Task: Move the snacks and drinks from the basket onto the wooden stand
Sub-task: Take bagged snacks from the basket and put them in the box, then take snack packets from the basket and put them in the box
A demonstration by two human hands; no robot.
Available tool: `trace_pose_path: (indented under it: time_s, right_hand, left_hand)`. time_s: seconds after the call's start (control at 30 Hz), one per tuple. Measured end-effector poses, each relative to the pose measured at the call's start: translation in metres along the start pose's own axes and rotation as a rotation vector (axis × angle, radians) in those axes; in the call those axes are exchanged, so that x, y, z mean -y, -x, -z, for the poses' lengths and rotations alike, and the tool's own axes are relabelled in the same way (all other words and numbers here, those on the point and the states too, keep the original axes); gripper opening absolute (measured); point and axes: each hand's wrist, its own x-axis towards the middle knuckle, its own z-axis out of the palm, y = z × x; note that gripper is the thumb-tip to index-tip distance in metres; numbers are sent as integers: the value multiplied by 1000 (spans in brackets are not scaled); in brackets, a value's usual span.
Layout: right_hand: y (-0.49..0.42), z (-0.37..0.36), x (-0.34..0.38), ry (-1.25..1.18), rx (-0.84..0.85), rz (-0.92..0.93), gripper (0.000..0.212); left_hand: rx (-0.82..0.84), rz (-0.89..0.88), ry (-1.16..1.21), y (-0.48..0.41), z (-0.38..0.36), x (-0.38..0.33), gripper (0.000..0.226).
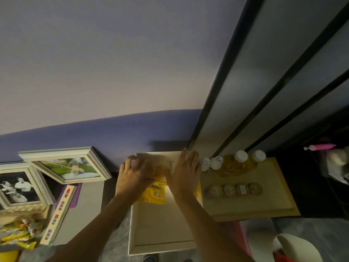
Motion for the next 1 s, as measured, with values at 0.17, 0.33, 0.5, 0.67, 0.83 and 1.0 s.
trace_pose_path:
  time_s: [0.17,0.33,0.5,0.67,0.83,1.0]
  right_hand:
    - [3,9,1,-90,75,22,99]
    - [-1,95,-22,-175,110,133,107]
    - [9,213,-40,-190,42,175,108]
    - [31,335,-48,-154,-50,191,111]
    - [63,438,-58,-187,-129,247,114]
    - [108,507,-73,-243,-136,315,117]
  left_hand:
    - [-62,25,85,-2,15,-3,72]
    - [-34,57,189,3,76,10,91]
    - [-129,31,180,13,184,3,96]
    - [-282,7,109,42,306,-22,99]
    - [-359,69,129,99,412,-61,104]
    - [-401,110,169,174,481,-104,105]
